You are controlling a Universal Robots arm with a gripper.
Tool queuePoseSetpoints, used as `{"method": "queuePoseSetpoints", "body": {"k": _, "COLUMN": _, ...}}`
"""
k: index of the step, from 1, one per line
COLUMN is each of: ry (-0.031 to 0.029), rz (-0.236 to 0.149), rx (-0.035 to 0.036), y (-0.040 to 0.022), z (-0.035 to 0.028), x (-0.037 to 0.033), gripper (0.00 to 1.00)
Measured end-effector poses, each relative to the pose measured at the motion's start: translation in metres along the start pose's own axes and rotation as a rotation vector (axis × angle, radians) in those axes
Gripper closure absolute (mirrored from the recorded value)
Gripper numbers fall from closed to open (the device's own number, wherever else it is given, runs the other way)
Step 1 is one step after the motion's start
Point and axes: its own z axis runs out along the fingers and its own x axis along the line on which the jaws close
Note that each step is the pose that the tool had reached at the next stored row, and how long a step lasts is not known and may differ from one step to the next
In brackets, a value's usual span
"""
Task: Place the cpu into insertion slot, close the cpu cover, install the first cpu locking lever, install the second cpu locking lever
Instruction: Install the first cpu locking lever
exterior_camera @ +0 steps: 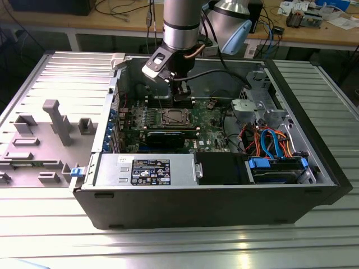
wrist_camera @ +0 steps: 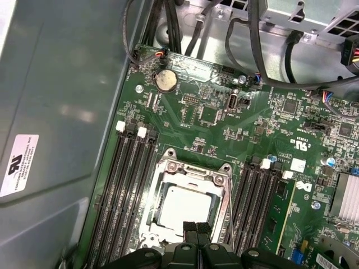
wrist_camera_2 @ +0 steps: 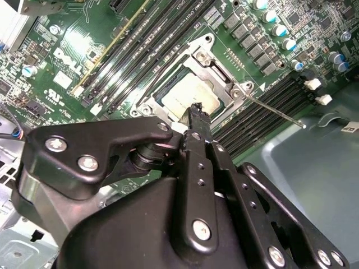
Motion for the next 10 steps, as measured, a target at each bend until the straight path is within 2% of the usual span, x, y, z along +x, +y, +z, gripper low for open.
{"method": "queuePoseSetpoints", "body": {"k": 10, "ry": 0.0001, "rz": -0.041, "rx": -0.0005, "y": 0.0000, "z": 0.0000, "x": 0.0000, "gripper": 0.89}}
